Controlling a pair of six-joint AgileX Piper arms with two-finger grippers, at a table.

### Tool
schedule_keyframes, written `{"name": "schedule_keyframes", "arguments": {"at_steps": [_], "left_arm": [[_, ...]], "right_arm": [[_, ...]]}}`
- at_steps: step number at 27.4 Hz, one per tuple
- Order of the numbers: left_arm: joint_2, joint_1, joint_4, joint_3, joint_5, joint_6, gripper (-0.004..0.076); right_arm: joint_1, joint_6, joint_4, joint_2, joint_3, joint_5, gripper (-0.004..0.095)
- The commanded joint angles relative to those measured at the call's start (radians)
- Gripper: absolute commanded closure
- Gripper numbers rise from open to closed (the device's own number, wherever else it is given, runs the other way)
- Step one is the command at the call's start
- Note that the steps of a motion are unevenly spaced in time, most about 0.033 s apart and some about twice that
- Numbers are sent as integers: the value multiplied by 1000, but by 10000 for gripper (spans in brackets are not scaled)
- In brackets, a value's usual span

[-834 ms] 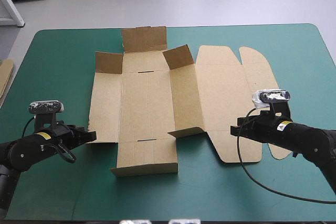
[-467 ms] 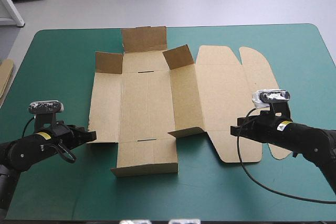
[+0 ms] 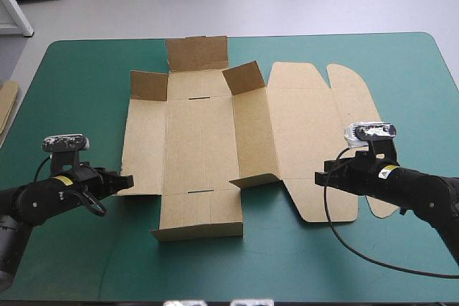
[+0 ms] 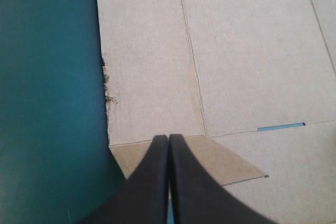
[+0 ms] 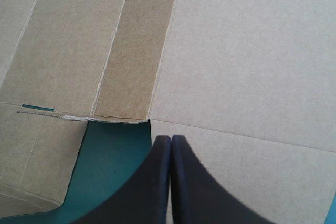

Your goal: Fold the box

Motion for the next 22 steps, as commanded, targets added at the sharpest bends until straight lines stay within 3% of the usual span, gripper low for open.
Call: {"name": "schedule_keyframes", "arguments": {"at_steps": [1, 7, 18, 22], "left_arm": [[74, 18, -66, -56, -56, 16, 732], [233, 105, -309, -180, 10, 244, 732], [554, 394, -714, -399, 437, 549, 732], [675, 503, -829, -411, 492, 629, 715]], "right_arm": [[-6, -13, 26, -10, -33, -46, 908], [-6, -13, 26, -10, -33, -46, 908], [-6, -13, 26, -10, -33, -35, 908], [-6, -13, 26, -10, -33, -32, 908]]}}
